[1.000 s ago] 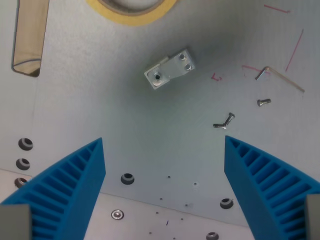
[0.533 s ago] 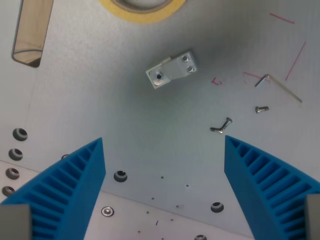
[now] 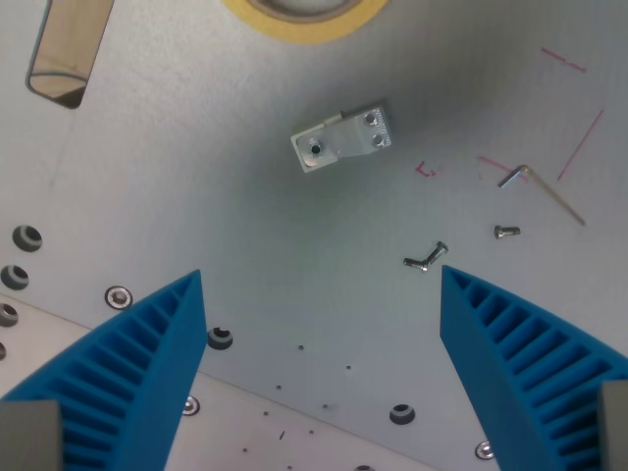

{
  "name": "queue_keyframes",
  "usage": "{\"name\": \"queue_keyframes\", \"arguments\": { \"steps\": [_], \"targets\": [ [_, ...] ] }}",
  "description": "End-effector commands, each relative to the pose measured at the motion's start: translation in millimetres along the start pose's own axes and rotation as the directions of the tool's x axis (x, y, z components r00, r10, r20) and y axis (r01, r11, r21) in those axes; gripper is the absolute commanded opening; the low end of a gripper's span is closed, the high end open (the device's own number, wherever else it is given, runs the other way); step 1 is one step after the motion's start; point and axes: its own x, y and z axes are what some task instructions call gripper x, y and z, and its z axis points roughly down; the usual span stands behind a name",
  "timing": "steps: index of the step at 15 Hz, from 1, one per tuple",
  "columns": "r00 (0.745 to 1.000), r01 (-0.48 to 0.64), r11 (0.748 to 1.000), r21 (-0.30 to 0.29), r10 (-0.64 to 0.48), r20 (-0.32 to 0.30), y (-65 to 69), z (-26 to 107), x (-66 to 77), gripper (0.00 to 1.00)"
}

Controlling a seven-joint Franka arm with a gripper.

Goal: Rotate around gripper negative z

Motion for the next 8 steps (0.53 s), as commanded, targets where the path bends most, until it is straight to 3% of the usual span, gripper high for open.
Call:
{"name": "queue_keyframes", "arguments": {
  "steps": [1,8],
  "targets": [
    [0.986,0.167,0.986,-0.003,-0.167,-0.006,0.1,-2.7,0.4,1.00],
    [0.966,0.258,0.966,-0.003,-0.258,-0.005,0.1,-2.7,0.4,1.00]
  ]
}}
